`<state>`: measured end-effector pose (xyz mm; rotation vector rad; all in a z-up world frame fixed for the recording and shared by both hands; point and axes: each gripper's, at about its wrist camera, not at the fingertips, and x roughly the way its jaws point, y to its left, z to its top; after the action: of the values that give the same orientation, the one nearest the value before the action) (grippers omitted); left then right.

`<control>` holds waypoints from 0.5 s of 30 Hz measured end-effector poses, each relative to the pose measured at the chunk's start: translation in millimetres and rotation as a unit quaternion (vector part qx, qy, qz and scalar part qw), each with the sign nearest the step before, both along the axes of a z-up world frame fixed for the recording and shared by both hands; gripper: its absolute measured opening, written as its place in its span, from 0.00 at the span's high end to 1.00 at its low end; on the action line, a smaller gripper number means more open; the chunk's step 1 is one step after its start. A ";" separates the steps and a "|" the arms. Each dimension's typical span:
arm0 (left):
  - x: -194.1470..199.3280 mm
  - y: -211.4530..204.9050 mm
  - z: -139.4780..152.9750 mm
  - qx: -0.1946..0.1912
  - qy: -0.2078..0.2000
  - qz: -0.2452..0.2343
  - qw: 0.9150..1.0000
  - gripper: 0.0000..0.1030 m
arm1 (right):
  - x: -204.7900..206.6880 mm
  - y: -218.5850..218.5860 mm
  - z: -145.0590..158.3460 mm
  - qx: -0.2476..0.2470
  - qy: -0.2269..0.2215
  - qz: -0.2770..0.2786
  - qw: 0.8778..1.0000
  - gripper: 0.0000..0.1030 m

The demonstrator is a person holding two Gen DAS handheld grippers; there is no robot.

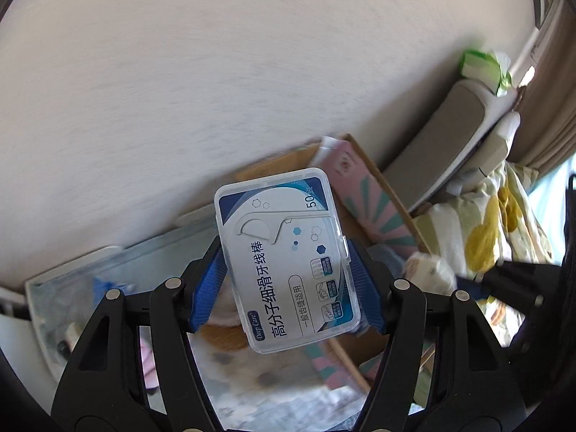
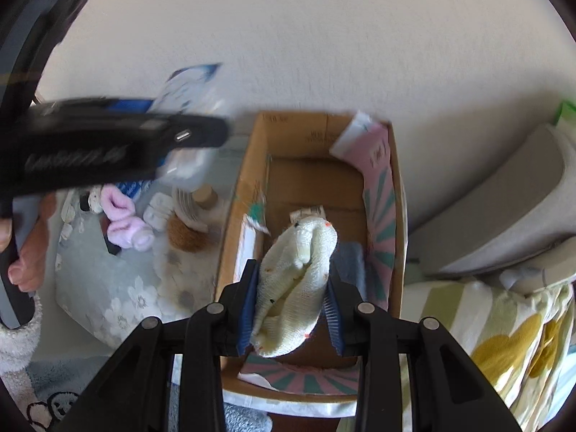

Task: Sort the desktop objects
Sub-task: 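Carry floss box and white sock into the cardboard box and release both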

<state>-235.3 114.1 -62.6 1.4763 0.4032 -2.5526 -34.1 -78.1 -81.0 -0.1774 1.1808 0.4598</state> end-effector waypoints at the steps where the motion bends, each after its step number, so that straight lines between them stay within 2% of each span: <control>1: -6.0 4.6 -4.7 0.000 -0.005 -0.004 1.000 0.39 | -2.4 -3.3 -5.2 0.004 0.009 0.001 1.000 0.69; 8: -40.9 32.9 -40.5 -0.005 -0.050 -0.034 0.998 0.39 | -14.6 -7.4 -44.6 -0.004 0.049 0.021 0.999 0.69; 15: -49.1 35.1 -52.1 -0.005 -0.065 -0.029 0.997 0.39 | -14.1 -14.3 -53.5 0.000 0.063 0.030 0.998 0.69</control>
<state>-284.4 149.2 -114.7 1.6620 0.3333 -2.4795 -48.2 -92.4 -134.5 -0.1853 1.3018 0.5294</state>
